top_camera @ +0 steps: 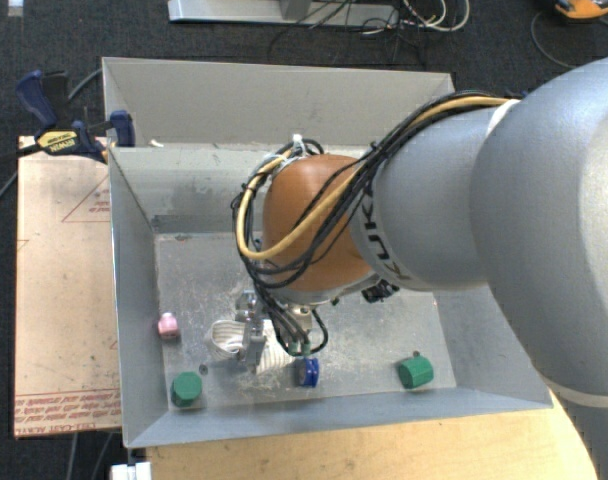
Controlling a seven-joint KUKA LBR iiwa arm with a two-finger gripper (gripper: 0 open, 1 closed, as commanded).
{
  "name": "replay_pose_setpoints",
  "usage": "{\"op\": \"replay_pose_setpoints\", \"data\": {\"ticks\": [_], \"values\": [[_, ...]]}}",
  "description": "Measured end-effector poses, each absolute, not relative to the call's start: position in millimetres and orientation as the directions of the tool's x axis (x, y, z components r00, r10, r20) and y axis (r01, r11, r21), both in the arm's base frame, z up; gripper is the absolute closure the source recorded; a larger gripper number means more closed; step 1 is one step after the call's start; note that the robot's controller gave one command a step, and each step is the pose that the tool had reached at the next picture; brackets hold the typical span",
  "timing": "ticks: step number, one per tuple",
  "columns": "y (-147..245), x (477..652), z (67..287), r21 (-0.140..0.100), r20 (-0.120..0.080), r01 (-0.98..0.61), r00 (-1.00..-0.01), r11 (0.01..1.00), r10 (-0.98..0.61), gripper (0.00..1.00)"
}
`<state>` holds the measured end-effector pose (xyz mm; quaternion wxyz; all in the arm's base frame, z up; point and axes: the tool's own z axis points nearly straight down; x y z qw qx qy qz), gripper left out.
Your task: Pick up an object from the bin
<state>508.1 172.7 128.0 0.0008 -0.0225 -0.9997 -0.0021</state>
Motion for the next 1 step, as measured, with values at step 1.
{"op": "replay_pose_setpoints", "data": {"ticks": [1], "values": [[172.7,508.4,134.7,0.005,0.000,0.045,-0.999,0.999,0.045,1.00]]}}
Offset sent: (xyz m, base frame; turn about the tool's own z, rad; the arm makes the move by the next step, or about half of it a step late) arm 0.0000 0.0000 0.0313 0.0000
